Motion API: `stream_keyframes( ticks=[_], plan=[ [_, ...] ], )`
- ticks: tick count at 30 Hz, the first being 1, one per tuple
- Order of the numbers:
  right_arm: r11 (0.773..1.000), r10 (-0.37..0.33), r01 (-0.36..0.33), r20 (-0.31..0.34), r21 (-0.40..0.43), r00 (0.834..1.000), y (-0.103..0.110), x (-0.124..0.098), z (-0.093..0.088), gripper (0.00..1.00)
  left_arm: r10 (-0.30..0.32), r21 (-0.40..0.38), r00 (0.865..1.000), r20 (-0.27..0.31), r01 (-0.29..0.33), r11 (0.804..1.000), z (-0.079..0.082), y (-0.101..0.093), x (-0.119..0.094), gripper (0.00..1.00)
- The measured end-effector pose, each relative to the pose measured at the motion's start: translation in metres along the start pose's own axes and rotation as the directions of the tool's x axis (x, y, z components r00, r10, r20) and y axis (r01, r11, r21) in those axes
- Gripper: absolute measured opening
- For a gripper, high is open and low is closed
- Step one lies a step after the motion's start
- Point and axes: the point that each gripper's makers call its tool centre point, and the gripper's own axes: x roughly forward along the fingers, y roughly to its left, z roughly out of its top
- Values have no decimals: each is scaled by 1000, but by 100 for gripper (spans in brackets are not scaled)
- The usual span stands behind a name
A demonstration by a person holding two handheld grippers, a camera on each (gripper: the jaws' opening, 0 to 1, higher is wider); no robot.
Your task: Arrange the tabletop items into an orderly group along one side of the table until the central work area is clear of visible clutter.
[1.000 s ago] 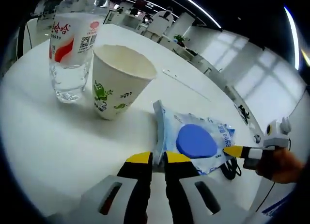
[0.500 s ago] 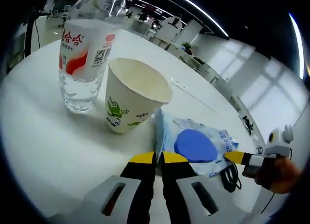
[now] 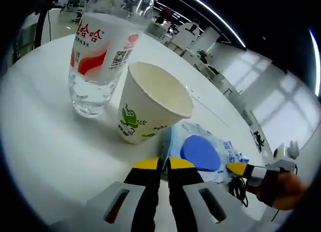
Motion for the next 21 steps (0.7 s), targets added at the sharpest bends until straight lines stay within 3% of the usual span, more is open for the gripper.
stream_keyframes(
  ticks=[7,21],
  plan=[
    [1000,-6,6,7,22,1000,-6,15,7,0,6,-23,1000,7,-5,1000,4,4,6,2],
    [999,-2,2,-2,51,1000,-18,13,6,6,2,-15,1000,-4,-2,1000,5,3,0,10]
  ],
)
